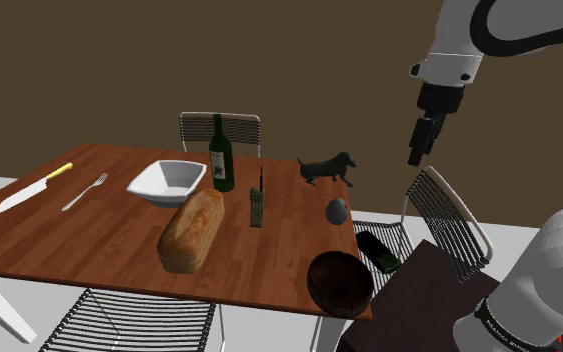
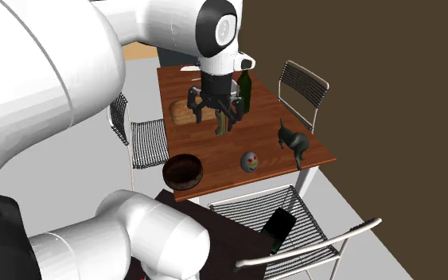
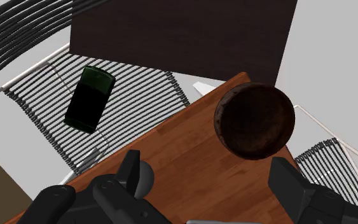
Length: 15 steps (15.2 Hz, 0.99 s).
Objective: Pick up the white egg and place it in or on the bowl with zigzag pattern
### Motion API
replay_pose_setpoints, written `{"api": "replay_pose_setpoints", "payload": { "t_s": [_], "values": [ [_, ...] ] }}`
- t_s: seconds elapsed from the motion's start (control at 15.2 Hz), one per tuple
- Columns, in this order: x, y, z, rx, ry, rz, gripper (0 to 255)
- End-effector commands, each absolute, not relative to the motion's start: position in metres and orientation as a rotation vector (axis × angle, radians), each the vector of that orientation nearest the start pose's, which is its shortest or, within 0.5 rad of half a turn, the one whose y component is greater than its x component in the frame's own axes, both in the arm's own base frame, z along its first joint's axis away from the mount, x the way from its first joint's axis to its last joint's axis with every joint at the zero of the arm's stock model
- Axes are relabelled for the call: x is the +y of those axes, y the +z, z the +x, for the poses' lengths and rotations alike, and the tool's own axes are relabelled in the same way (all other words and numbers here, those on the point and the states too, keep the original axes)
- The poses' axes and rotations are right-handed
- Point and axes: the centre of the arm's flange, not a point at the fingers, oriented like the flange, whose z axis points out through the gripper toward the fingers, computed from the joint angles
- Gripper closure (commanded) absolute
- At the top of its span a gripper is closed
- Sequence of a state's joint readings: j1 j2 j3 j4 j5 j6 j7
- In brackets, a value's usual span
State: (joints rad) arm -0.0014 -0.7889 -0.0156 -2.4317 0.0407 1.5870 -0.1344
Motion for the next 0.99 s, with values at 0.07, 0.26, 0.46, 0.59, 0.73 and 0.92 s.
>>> {"api": "replay_pose_setpoints", "payload": {
  "t_s": [0.07, 0.26, 0.46, 0.59, 0.73, 0.92],
  "values": [
    [-0.002, 0.548, 0.316, -0.189, 0.093, -3.086, 0],
    [-0.001, 0.520, 0.347, -0.197, 0.133, -3.108, 0],
    [-0.001, 0.492, 0.379, -0.205, 0.173, -3.128, 0],
    [-0.002, 0.473, 0.399, -0.211, 0.200, -3.142, 0],
    [-0.002, 0.453, 0.419, -0.216, 0.227, -3.155, 0],
    [-0.004, 0.423, 0.449, -0.225, 0.269, -3.174, 0]
  ]
}}
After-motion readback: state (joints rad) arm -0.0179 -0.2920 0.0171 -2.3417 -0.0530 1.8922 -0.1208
